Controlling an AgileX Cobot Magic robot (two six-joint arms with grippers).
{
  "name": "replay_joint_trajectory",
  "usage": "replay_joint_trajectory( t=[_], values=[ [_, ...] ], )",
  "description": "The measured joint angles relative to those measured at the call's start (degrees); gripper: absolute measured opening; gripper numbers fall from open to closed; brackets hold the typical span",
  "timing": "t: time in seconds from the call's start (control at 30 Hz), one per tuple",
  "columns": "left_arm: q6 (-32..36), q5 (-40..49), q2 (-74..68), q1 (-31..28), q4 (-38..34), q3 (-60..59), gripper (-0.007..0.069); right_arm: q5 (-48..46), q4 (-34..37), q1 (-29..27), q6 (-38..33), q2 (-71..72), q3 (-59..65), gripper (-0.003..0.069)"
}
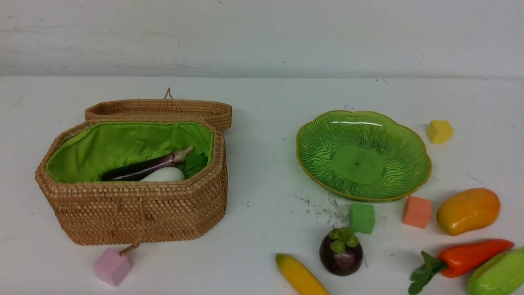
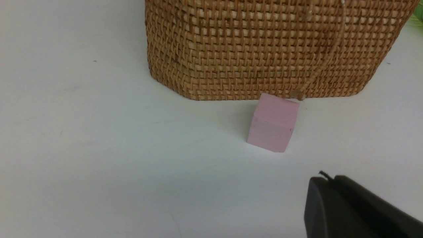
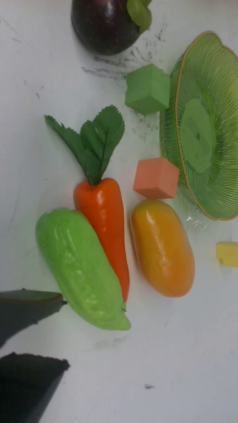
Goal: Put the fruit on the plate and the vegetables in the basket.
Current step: Use the right arm to grab a banana and put it into the right plate
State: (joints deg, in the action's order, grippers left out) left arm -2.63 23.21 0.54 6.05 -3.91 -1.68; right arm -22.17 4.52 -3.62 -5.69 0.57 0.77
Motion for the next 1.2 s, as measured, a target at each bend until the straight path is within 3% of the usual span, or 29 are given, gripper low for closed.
replay_joint_trajectory(
  t=[0.3,0.53,0.87,1.2],
  values=[
    [0.0,0.0,0.0,0.0,0.0,0.0,0.0008,0.9,-0.2,0.0,0.0,0.0,0.1,0.0243],
    [0.0,0.0,0.0,0.0,0.0,0.0,0.0018,11.0,0.0,0.0,0.0,0.0,0.7,0.0243],
    [0.0,0.0,0.0,0.0,0.0,0.0,0.0028,17.8,11.6,0.0,0.0,0.0,0.7,0.0243],
    [0.0,0.0,0.0,0.0,0.0,0.0,0.0034,20.0,18.5,0.0,0.0,0.0,0.7,0.0243]
  ],
)
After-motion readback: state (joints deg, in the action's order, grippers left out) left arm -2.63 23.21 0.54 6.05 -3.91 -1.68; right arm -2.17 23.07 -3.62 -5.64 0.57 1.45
